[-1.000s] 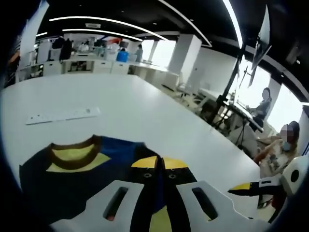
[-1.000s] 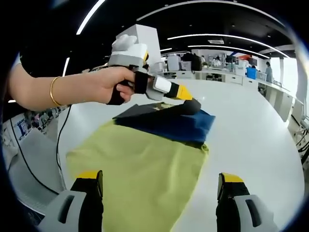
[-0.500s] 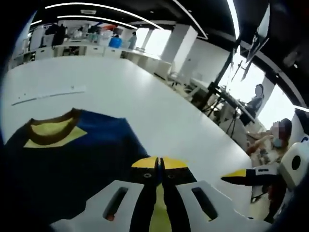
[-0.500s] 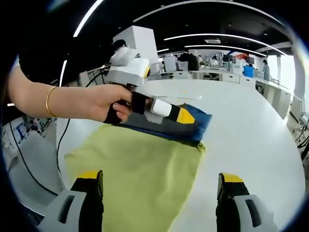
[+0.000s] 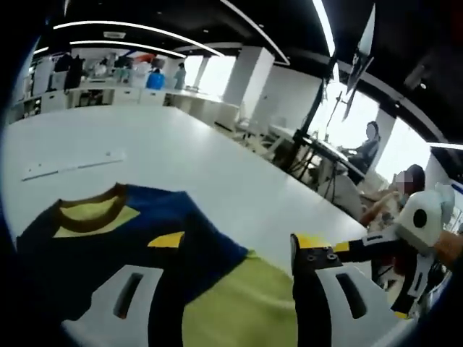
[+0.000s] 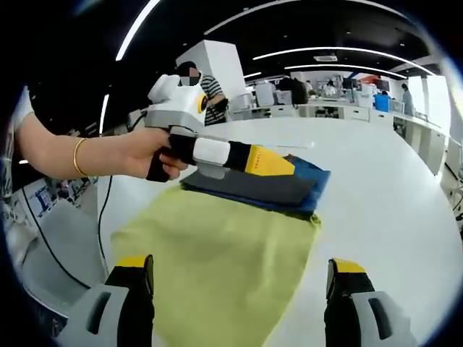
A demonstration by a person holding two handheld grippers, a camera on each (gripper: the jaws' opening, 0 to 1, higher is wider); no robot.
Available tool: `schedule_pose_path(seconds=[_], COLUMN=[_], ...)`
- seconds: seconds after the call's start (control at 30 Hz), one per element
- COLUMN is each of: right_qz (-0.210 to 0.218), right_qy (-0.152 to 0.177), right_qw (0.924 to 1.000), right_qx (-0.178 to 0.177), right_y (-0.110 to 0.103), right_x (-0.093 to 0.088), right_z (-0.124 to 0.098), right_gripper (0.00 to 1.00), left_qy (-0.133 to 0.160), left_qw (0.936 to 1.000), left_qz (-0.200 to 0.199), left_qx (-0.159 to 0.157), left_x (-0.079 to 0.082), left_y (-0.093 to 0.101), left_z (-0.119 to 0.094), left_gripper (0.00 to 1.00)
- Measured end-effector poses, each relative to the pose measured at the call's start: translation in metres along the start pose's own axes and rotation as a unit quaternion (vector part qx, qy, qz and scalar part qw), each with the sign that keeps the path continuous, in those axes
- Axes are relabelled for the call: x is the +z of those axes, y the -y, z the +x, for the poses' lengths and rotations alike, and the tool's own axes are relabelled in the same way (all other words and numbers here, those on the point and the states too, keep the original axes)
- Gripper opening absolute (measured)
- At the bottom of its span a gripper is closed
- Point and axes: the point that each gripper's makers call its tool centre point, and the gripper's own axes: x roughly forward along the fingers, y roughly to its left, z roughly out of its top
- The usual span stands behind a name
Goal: Fold the garment on the visible template until the final outline fits inside the template.
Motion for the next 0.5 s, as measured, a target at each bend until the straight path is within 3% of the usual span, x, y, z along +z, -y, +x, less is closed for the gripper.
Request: schedule_pose_path(seconds=[0.17,0.27,0.5], right_qz=[-0.017,-0.025,-0.051], right_qy=[-0.010,-0.013,-0.028], right_qw=[0.9997,0.9993,0.9973], right_qx=[0.015,0.024,0.044], right_y=[-0.006,-0.010,-0.020], right_x=[0.002,0.003,0.001], right_z=[-0.002,-0.003,-0.007], right_gripper=[0.99,0.99,0.99], left_qy=[0.003,0.004,0.003], left_qw=[0.9999,1.0000,0.9994], left_qz=[0.014,0.002,0.032], left_qx=[0.004,0.007,0.010], left_x=[-0.002,-0.003,-0.009], left_y=[-0.006,-0.010,-0.012], left_z=[-0.027,-0.043,-0.085], left_gripper=[0.75,0.84,0.99])
